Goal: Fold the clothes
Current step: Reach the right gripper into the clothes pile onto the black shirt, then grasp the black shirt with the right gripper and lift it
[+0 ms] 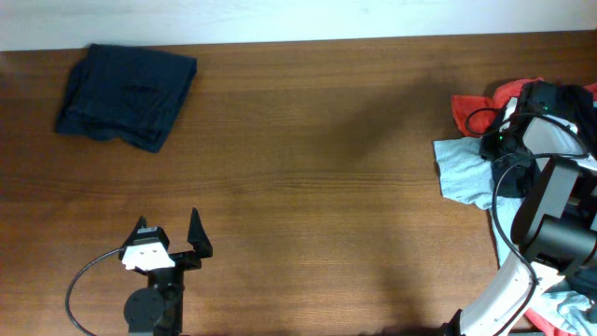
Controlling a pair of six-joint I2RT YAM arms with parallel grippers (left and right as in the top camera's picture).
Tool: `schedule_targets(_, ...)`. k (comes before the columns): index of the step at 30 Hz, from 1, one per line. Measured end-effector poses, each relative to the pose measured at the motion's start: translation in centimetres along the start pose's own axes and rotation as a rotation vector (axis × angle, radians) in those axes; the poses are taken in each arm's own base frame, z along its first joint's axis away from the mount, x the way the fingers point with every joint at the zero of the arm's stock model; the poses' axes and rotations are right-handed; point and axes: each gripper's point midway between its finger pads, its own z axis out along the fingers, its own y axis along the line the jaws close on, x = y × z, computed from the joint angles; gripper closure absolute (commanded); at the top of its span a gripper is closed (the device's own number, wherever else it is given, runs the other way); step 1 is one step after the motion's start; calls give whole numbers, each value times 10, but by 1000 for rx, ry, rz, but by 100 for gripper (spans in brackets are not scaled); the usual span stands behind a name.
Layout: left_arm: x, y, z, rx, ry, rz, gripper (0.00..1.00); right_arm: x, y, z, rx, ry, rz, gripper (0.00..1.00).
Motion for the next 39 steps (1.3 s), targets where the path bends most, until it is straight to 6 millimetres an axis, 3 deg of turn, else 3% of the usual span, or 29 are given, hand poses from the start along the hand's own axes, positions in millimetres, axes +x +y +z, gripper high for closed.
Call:
schedule_targets(27,0,0,0,0,0,0,1,-1,-11,-5,62,9,1,66)
schedule_targets(39,0,0,0,0,0,0,1,-23,-14,-20,75,-41,4,68)
